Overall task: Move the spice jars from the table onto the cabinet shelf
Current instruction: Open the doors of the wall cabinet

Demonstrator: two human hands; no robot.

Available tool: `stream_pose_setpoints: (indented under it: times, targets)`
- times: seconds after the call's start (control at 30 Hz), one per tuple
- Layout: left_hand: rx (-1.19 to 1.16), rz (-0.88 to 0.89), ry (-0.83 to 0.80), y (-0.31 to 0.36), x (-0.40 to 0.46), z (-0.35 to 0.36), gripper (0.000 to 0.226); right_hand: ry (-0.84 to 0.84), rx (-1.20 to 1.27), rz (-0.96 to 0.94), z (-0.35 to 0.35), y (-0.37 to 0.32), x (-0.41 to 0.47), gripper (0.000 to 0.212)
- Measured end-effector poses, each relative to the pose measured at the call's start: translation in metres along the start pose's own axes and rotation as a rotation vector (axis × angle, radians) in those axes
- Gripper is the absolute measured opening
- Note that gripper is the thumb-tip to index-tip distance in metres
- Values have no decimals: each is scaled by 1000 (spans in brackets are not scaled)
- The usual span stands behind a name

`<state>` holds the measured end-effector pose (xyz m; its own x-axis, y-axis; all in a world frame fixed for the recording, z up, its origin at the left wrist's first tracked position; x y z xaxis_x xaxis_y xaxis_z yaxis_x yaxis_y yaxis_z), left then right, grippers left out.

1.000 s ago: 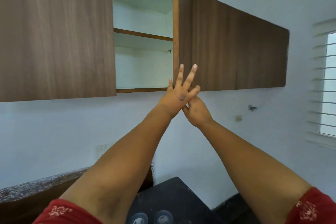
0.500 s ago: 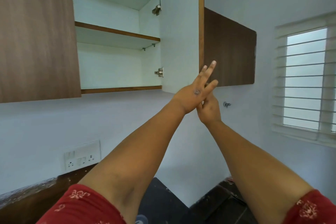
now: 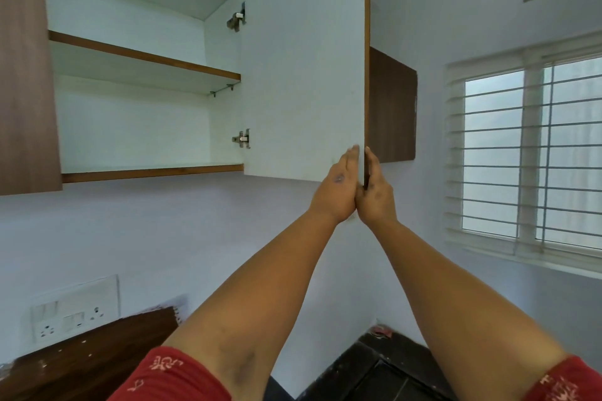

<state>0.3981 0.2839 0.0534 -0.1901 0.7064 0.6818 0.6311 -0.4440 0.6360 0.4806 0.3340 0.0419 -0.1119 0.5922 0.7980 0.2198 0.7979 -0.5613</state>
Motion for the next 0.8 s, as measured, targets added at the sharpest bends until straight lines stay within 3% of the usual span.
stream_pose_setpoints:
  times: [0.07, 0.17, 0.23, 0.3, 0.4, 0.5, 0.67, 0.73, 0.8]
  targets:
    - [-16, -70, -50, -9, 5, 22, 62, -74, -76, 17, 2, 17, 5, 71]
    - [108, -95, -120, -19, 10, 41, 53, -186, -133, 61, 4, 42, 10, 78]
    - [78, -133, -70, -22, 14, 40, 58, -191, -143, 66, 0, 48, 13, 75]
    - [32, -174, -5, -22, 14, 37, 72, -152, -114, 66, -3, 49, 13, 71]
    - [81, -137, 11, -19, 14, 34, 72, -81, -30, 80, 0, 48, 8, 68]
    - [195, -135, 5, -21, 15, 26, 75, 27, -125, 83, 0, 43, 5, 65]
    - [251, -29, 68, -8, 19, 7, 53, 225, -286, 125, -10, 35, 7, 53]
    - [457, 62, 67, 1, 19, -3, 36, 292, -309, 109, -15, 27, 7, 48]
    - [655, 140, 105, 10, 17, -15, 59, 368, -329, 48, -20, 11, 5, 48]
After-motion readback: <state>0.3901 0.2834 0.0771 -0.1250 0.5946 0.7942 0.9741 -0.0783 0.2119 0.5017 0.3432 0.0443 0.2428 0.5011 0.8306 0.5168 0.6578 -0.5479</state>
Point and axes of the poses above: each hand's wrist, its own x-axis towards the middle knuckle, its own z-axis out of the palm, y = z × x, the point moved 10 cm from there along x, towards the middle knuckle, and after that the axes turned 6 degrees about -x, right-handed, at the moved point
